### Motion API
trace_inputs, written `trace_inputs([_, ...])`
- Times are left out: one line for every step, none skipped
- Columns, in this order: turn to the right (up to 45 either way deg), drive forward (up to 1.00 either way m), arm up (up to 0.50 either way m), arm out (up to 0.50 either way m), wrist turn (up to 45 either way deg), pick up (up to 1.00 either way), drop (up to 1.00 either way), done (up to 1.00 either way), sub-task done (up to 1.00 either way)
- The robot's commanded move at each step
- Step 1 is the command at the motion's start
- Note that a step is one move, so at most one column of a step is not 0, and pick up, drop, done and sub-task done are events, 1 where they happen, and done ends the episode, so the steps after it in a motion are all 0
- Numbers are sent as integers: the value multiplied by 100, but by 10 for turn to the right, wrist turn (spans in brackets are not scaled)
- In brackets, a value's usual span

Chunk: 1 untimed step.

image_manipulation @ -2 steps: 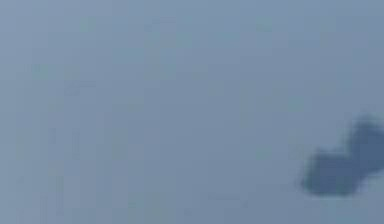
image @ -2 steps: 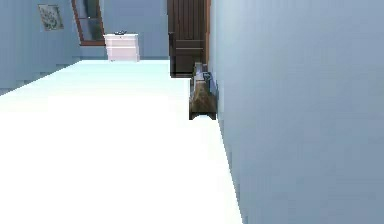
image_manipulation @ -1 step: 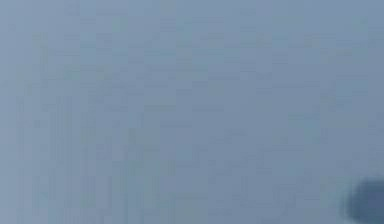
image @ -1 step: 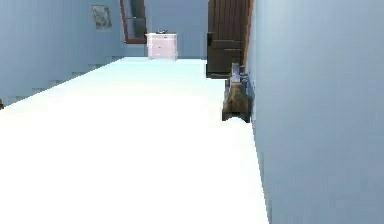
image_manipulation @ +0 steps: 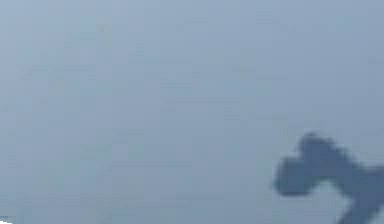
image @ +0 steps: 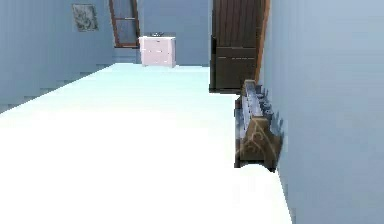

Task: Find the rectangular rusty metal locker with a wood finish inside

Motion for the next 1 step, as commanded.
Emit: trace_inputs([0, 100, 0, 0, 0, 0, 0, 0, 0])
